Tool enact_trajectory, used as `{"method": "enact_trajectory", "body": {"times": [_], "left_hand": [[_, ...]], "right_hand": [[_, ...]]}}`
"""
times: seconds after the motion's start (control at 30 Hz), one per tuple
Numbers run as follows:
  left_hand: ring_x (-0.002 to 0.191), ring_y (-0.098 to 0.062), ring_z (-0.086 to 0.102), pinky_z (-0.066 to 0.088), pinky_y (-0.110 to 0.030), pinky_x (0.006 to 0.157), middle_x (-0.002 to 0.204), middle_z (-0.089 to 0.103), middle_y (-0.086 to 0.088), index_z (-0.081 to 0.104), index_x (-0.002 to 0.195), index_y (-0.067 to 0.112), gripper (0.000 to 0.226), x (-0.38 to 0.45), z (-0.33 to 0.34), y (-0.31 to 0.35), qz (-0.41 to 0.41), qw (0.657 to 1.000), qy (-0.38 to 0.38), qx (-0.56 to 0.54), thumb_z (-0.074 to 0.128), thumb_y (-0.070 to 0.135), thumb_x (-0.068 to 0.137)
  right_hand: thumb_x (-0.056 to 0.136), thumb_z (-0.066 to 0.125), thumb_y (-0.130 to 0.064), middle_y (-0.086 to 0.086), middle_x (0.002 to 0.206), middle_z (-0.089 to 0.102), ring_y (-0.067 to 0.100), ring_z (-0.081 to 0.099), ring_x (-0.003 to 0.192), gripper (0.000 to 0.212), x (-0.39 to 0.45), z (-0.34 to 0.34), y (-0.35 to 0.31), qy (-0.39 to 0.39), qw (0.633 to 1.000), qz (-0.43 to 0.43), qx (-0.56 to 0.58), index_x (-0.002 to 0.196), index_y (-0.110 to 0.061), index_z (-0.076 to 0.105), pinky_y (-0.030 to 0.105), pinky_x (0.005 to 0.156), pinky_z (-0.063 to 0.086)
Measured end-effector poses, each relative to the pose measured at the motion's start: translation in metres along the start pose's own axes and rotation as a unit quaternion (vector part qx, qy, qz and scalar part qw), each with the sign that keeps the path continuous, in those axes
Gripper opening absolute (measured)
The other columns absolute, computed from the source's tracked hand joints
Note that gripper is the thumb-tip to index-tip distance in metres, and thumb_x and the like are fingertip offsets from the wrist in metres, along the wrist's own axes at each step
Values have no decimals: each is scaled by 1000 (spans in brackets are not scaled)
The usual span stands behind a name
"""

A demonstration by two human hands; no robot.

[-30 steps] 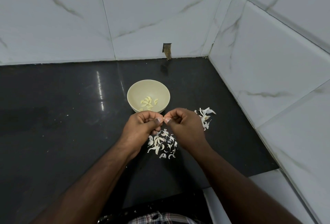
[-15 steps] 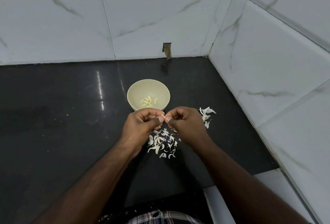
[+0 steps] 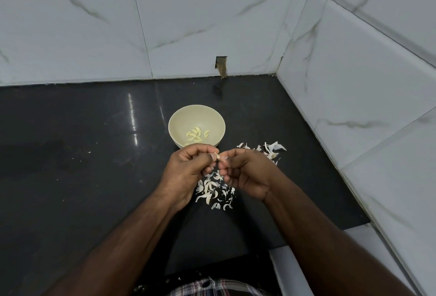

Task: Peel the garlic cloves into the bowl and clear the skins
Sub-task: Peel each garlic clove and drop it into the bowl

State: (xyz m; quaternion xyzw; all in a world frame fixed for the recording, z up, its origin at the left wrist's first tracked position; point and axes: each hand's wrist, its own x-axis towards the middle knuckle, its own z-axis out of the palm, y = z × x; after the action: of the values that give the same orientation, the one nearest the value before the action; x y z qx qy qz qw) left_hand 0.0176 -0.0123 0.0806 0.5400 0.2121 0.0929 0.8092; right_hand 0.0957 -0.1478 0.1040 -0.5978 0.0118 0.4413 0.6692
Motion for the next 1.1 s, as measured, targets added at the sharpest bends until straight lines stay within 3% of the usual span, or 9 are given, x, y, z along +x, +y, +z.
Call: {"method": "enact_trajectory", "body": {"times": [0.07, 0.17, 0.33, 0.47, 0.67, 0.87, 1.0, 1.1], "left_hand": [[62, -14, 51, 47, -22, 64, 79, 59, -18, 76, 86, 8, 15, 1, -1, -2, 11, 1000, 5, 10, 67, -4, 89], [72, -21, 56, 50, -26, 72, 87, 66, -29, 80, 93, 13, 14, 3, -6, -5, 39, 998, 17, 54, 72, 3, 88], [96, -20, 74, 56, -32, 90, 95, 79, -4, 79, 102, 14, 19, 3, -6, -8, 81, 988, 27, 126, 73, 3, 88], [86, -17, 70, 57, -28, 84, 93, 76, -16, 78, 105, 15, 26, 4, -3, -7, 89, 984, 26, 154, 72, -2, 87], [66, -9, 63, 52, -25, 65, 73, 72, -2, 77, 83, 24, 17, 10, -5, -10, 78, 973, 66, 206, 77, 7, 84], [64, -10, 63, 52, -26, 62, 69, 72, -2, 77, 83, 23, 18, 9, -6, -7, 80, 976, 59, 195, 77, 5, 84], [59, -5, 61, 49, -19, 59, 65, 70, 2, 78, 85, 18, 16, 7, -3, -4, 77, 979, 39, 183, 76, 2, 85], [61, -6, 62, 50, -19, 60, 66, 70, 1, 78, 85, 17, 17, 6, -4, -3, 78, 981, 36, 174, 75, 1, 85]], "right_hand": [[95, 53, 2, 7, 70, 64, 12, 59, 61, 19, 1, 1, 4, -7, 1000, -2, 17, 83, -6, 66, 24, 57, 51], [93, 58, 4, 10, 75, 68, 14, 63, 65, 17, 1, 2, 8, 33, 997, -70, -31, 85, -4, 71, 24, 58, 51], [90, 65, -4, 12, 76, 70, 17, 58, 66, 12, 2, 1, 6, 58, 983, -130, -112, 85, -6, 75, 24, 57, 46], [90, 64, -1, 13, 71, 69, 18, 60, 63, 16, 4, 2, 7, 74, 975, -163, -128, 80, -5, 75, 23, 53, 47], [89, 60, 3, 14, 71, 70, 18, 66, 60, 13, 6, 4, 6, 71, 980, -156, -104, 83, 1, 71, 23, 52, 50], [87, 62, 4, 17, 70, 69, 20, 62, 58, 7, 11, -2, 5, 54, 968, -183, -165, 87, 5, 69, 26, 53, 49], [76, 66, -14, 24, 71, 68, 25, 61, 62, 13, 15, -4, 8, 70, 950, -215, -214, 82, -3, 70, 28, 54, 49], [80, 66, -5, 28, 74, 67, 25, 61, 63, 8, 15, -6, 7, 60, 951, -219, -209, 84, 1, 70, 25, 55, 49]]}}
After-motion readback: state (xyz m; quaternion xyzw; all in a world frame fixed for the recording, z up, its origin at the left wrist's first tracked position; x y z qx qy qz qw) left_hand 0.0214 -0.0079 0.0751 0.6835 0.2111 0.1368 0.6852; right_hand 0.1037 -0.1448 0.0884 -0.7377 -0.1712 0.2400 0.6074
